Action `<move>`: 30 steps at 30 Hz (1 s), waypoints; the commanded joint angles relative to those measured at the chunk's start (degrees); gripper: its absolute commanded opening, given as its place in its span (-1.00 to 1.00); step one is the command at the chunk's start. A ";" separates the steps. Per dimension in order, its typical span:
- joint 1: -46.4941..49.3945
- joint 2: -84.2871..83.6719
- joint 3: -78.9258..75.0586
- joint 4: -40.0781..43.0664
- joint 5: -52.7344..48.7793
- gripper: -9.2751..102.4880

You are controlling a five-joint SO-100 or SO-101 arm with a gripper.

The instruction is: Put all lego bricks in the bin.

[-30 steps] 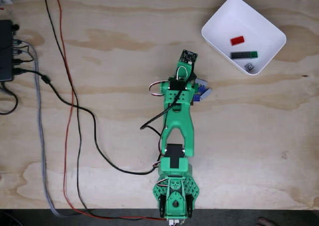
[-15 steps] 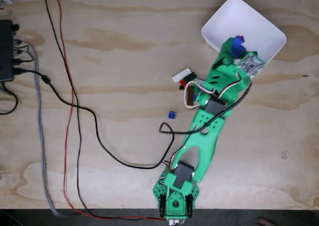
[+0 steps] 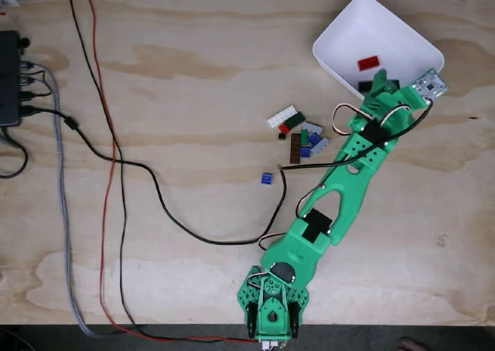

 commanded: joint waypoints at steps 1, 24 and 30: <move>1.32 20.65 1.76 -1.85 5.19 -0.14; -43.95 35.51 46.58 29.27 -1.93 -0.30; -38.06 35.24 43.51 33.49 -9.05 -0.32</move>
